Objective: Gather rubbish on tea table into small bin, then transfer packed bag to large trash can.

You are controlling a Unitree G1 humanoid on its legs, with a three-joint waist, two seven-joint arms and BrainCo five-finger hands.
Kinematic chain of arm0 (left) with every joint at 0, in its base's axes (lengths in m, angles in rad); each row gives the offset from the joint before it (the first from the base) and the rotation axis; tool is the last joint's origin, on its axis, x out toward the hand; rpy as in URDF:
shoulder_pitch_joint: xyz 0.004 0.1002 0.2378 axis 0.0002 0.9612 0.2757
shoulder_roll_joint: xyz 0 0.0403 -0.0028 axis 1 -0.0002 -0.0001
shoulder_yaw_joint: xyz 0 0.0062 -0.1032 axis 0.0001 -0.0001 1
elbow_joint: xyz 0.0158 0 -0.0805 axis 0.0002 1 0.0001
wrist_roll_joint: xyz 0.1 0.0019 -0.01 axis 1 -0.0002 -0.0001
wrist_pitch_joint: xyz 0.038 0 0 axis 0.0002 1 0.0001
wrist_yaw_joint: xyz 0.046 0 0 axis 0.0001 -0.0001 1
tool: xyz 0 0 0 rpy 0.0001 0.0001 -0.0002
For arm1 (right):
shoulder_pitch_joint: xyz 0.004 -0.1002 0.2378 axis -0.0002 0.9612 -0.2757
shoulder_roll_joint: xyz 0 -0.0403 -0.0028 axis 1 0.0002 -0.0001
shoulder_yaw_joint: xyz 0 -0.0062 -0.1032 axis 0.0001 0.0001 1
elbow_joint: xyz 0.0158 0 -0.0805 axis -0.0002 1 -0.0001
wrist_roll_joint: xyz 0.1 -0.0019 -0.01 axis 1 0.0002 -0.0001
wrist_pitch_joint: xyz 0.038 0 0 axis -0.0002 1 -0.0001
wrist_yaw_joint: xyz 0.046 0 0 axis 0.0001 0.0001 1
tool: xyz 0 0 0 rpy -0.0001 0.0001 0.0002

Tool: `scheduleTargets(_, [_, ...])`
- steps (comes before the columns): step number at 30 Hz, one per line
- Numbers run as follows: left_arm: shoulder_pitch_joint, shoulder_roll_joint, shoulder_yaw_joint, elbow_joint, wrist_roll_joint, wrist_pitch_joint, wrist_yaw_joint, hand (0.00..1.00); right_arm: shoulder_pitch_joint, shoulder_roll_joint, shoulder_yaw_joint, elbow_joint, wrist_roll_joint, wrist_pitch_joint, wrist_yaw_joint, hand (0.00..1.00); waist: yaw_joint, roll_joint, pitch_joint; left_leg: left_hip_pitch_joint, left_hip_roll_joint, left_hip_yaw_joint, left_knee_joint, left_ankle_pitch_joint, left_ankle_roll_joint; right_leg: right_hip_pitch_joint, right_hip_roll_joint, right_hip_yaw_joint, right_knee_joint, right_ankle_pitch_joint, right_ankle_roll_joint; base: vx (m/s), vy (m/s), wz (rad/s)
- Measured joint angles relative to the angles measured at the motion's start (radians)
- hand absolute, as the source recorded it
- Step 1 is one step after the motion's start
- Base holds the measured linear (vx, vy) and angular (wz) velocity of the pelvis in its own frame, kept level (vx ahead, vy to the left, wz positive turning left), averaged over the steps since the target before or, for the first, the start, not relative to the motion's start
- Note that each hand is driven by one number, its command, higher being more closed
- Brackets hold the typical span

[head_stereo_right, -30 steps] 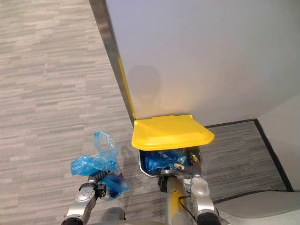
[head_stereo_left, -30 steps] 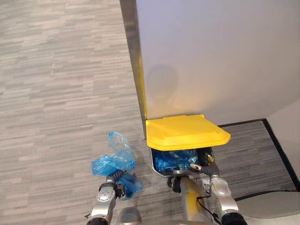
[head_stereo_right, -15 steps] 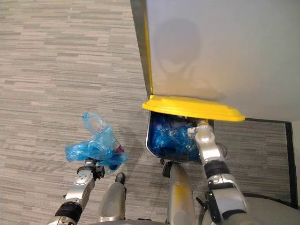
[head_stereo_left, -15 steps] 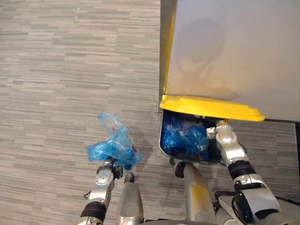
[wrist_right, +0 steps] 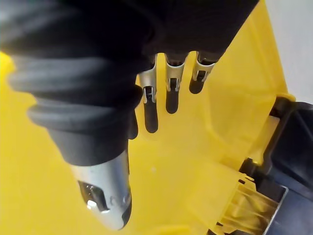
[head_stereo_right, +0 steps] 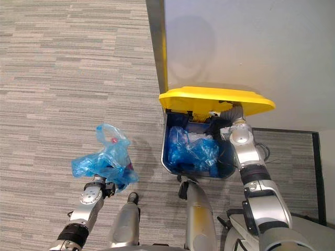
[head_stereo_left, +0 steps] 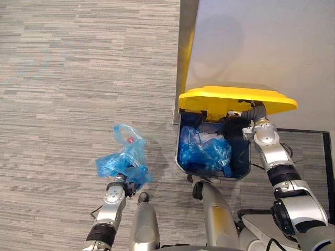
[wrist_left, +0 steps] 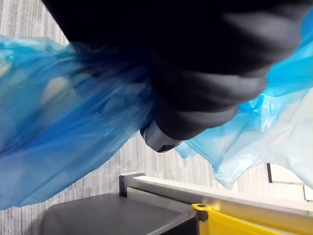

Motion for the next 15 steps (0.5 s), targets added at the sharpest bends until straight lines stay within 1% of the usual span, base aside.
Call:
scheduleTargets(1, [-0.002, 0.0, -0.001, -0.011, -0.001, -0.002, -0.001, 1.0, -0.002, -0.002, 0.001, 0.0, 0.0, 0.0, 0.0, 0.0, 0.0, -0.002, 0.001, 0.0, -0.001, 0.002, 0.002, -0.004, 0.002, 0.002, 0.001, 0.003, -0.005, 0.004, -0.004, -0.02, 0.027, -0.04])
scheduleTargets(3, [-0.002, 0.0, -0.007, -0.043, -0.015, -0.002, -0.01, 1.0, -0.016, -0.007, 0.002, 0.0, 0.0, 0.0, 0.001, 0.0, -0.001, -0.005, 0.003, 0.0, -0.009, 0.007, 0.004, -0.007, 0.008, 0.004, 0.001, 0.013, -0.02, 0.015, 0.005, -0.02, 0.043, -0.08])
scheduleTargets(5, [-0.002, 0.001, -0.018, -0.062, -0.029, -0.002, -0.018, 1.0, -0.023, -0.008, 0.003, 0.0, 0.0, 0.0, 0.002, 0.0, -0.001, -0.005, 0.003, 0.0, -0.013, 0.012, 0.013, -0.009, 0.01, 0.005, 0.0, 0.019, -0.021, 0.019, 0.005, 0.0, 0.04, -0.08])
scheduleTargets(8, [-0.004, -0.001, -0.066, -0.129, -0.032, -0.002, -0.023, 1.0, -0.026, -0.009, 0.003, 0.0, 0.0, 0.001, 0.002, 0.0, -0.009, -0.005, 0.02, 0.025, -0.015, 0.014, 0.022, -0.013, 0.014, 0.043, 0.0, 0.02, -0.035, 0.029, -0.003, 0.01, 0.04, 0.0])
scheduleTargets(10, [-0.011, -0.002, -0.112, -0.187, -0.045, -0.005, -0.037, 1.0, -0.033, -0.01, 0.004, -0.001, 0.0, 0.001, 0.002, 0.0, -0.024, -0.003, 0.021, 0.028, -0.019, 0.015, 0.023, -0.021, 0.025, 0.057, 0.0, 0.025, -0.058, 0.04, -0.002, -0.01, 0.044, 0.03])
scheduleTargets(12, [-0.016, -0.004, -0.135, -0.214, -0.056, -0.011, -0.044, 1.0, -0.036, -0.01, 0.004, -0.003, 0.0, 0.001, 0.002, 0.0, -0.026, -0.004, 0.021, 0.028, -0.023, 0.019, 0.024, -0.023, 0.028, 0.059, 0.001, 0.033, -0.067, 0.047, 0.003, -0.01, 0.04, -0.04])
scheduleTargets(15, [-0.031, -0.014, -0.194, -0.263, -0.083, -0.012, -0.052, 1.0, -0.046, -0.011, 0.005, -0.003, 0.0, 0.001, 0.002, 0.0, -0.03, -0.003, 0.021, 0.031, -0.031, 0.026, 0.027, -0.024, 0.03, 0.058, -0.001, 0.044, -0.068, 0.053, -0.004, 0.01, 0.037, -0.08])
